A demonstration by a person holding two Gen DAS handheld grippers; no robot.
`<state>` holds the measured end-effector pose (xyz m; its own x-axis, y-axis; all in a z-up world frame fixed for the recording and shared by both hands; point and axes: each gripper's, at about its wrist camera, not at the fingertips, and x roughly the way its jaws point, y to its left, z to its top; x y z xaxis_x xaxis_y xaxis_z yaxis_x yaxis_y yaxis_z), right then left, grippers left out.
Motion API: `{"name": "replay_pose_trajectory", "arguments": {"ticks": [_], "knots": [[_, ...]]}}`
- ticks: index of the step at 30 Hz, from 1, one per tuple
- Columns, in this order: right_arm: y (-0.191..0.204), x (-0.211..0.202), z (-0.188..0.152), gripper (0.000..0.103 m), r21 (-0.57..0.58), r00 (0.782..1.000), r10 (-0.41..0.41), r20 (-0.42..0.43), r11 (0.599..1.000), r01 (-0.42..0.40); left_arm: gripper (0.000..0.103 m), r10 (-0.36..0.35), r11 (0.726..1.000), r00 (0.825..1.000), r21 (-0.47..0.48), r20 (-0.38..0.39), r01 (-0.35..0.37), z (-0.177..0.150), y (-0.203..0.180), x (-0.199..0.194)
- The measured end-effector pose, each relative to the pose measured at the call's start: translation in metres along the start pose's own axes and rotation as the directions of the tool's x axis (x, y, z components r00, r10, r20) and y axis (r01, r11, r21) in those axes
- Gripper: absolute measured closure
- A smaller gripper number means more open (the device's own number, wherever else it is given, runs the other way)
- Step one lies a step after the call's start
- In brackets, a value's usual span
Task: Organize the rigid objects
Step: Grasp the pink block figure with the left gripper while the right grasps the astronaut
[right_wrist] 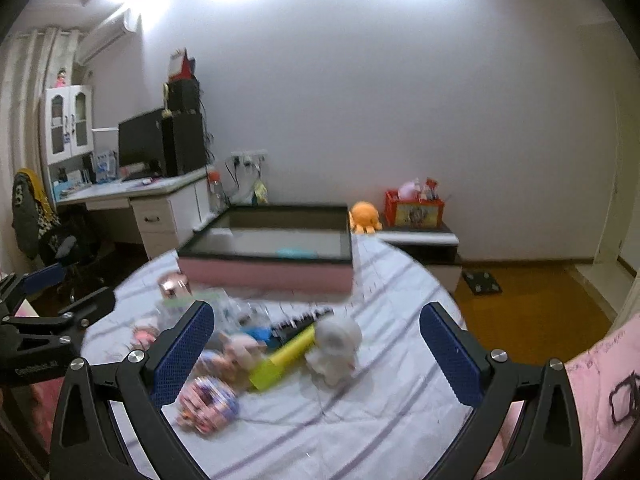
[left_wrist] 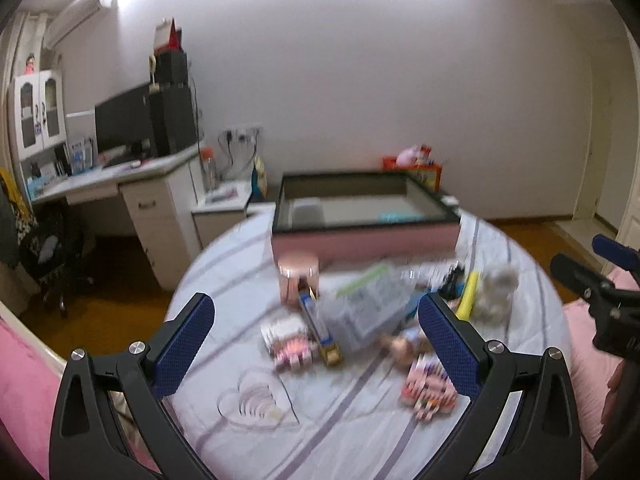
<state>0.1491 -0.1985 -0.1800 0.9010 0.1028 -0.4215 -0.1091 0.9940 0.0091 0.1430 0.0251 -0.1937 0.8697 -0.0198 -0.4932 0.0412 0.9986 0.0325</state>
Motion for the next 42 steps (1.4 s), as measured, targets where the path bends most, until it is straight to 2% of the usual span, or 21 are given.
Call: {"name": "replay_pose_trajectory", "arguments": {"ticks": [5,9,15,16,17,18,19,20,24,29,32,37,42], "knots": [[-0.016,0.019,-0.023,0.000,0.031,0.996,-0.011,-0.085,0.999,0.014,0.000,-0.088,0.995,0.992,0.040,-0.094,0.092,-0.027,-0.035,0.022],[-0.027,0.027,-0.036,0.000,0.044,0.991,-0.021,-0.130,0.999,0.027,0.000,-0.105,0.988,0.983,0.100,-0.152,0.121,-0.042,-0.064,0.040],[-0.046,0.037,-0.050,0.000,0.066,0.983,-0.035,-0.179,0.997,0.047,0.002,-0.111,0.986,0.968,0.100,-0.225,0.137,-0.055,-0.075,0.064],[-0.047,0.038,-0.052,0.000,0.071,0.982,-0.033,-0.187,0.996,0.047,0.009,-0.122,0.984,0.965,0.101,-0.234,0.149,-0.056,-0.076,0.067],[-0.049,0.040,-0.053,0.000,0.075,0.981,-0.031,-0.194,0.996,0.047,0.020,-0.152,0.979,0.957,0.094,-0.247,0.180,-0.055,-0.077,0.070],[-0.050,0.042,-0.052,0.000,0.077,0.980,-0.029,-0.198,0.996,0.045,0.028,-0.193,0.973,0.945,0.075,-0.264,0.219,-0.056,-0.077,0.072],[-0.050,0.044,-0.053,0.000,0.079,0.979,-0.026,-0.200,0.996,0.043,0.045,-0.219,0.968,0.937,0.060,-0.273,0.244,-0.055,-0.078,0.074],[-0.050,0.046,-0.053,0.000,0.080,0.979,-0.023,-0.202,0.996,0.040,0.047,-0.236,0.965,0.933,0.052,-0.273,0.259,-0.055,-0.078,0.074],[-0.047,0.059,-0.051,0.000,0.071,0.977,-0.016,-0.215,0.997,0.032,0.047,-0.239,0.963,0.939,0.066,-0.248,0.262,-0.048,-0.075,0.061],[-0.042,0.078,-0.044,0.000,0.079,0.974,0.002,-0.226,0.997,0.016,0.047,-0.231,0.968,0.956,0.052,-0.182,0.244,-0.027,-0.057,0.043],[-0.040,0.091,-0.036,0.000,0.090,0.973,0.014,-0.228,0.996,0.007,0.047,-0.186,0.978,0.968,0.059,-0.169,0.198,-0.017,-0.050,0.051],[-0.044,0.112,-0.026,0.001,0.143,0.968,0.044,-0.245,0.990,-0.009,0.047,-0.169,0.983,0.969,0.036,-0.182,0.178,-0.009,-0.039,0.067],[-0.047,0.131,-0.026,0.034,0.176,0.954,0.116,-0.277,0.982,-0.068,0.046,-0.162,0.985,0.971,0.030,-0.178,0.170,-0.001,-0.035,0.081]]}}
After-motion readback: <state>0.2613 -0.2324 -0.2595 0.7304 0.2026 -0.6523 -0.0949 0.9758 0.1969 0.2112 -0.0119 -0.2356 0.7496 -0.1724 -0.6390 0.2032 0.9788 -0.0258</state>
